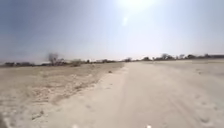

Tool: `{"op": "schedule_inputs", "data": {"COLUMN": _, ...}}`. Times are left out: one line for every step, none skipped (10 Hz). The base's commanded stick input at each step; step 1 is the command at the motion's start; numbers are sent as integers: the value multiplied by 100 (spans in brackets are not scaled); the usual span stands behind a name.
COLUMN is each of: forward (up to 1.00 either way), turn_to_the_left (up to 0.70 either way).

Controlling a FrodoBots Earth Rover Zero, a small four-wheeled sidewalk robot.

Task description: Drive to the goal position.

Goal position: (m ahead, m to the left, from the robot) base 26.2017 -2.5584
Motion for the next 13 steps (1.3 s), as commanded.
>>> {"op": "schedule_inputs", "data": {"forward": 70, "turn_to_the_left": 0}}
{"op": "schedule_inputs", "data": {"forward": 70, "turn_to_the_left": 0}}
{"op": "schedule_inputs", "data": {"forward": 70, "turn_to_the_left": 0}}
{"op": "schedule_inputs", "data": {"forward": 70, "turn_to_the_left": 0}}
{"op": "schedule_inputs", "data": {"forward": 70, "turn_to_the_left": 0}}
{"op": "schedule_inputs", "data": {"forward": 70, "turn_to_the_left": 0}}
{"op": "schedule_inputs", "data": {"forward": 70, "turn_to_the_left": 0}}
{"op": "schedule_inputs", "data": {"forward": 70, "turn_to_the_left": 0}}
{"op": "schedule_inputs", "data": {"forward": 70, "turn_to_the_left": 0}}
{"op": "schedule_inputs", "data": {"forward": 70, "turn_to_the_left": -22}}
{"op": "schedule_inputs", "data": {"forward": 70, "turn_to_the_left": -35}}
{"op": "schedule_inputs", "data": {"forward": 70, "turn_to_the_left": -35}}
{"op": "schedule_inputs", "data": {"forward": 70, "turn_to_the_left": -35}}
